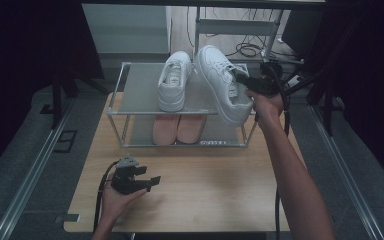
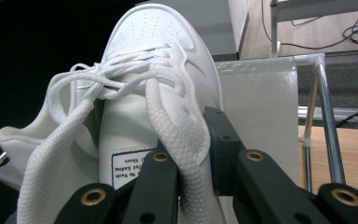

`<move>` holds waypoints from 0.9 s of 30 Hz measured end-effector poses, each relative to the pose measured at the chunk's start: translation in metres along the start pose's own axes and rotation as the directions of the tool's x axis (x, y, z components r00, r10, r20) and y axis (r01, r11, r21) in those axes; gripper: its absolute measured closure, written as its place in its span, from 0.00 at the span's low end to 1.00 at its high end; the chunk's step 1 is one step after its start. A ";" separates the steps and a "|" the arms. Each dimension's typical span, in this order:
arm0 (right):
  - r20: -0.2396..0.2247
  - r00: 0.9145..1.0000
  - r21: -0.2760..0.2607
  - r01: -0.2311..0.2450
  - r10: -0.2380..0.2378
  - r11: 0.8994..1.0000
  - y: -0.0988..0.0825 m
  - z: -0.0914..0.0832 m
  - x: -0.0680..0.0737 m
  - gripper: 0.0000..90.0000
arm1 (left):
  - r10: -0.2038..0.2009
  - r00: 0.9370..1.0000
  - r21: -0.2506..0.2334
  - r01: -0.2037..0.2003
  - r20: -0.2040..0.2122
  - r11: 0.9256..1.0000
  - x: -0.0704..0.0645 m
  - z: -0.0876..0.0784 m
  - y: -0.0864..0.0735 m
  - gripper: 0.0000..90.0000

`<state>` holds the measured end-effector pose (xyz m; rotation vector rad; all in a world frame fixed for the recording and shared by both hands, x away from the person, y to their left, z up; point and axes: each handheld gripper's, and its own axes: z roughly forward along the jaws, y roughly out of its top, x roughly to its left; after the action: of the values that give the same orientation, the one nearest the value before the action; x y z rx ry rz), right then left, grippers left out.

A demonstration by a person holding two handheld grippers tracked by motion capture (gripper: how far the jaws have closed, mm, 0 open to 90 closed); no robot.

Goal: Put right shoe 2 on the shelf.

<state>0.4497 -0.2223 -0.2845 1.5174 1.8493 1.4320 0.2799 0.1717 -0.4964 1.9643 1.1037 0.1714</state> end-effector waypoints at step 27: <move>0.156 0.982 0.073 -0.116 0.104 0.991 0.030 0.068 0.013 0.91 | -0.013 1.000 -0.012 0.013 0.002 1.000 0.004 -0.004 0.000 0.32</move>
<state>0.5125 -0.1811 -0.2842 1.7423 1.7774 1.2607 0.2801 0.1776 -0.4953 1.9455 1.1114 0.1690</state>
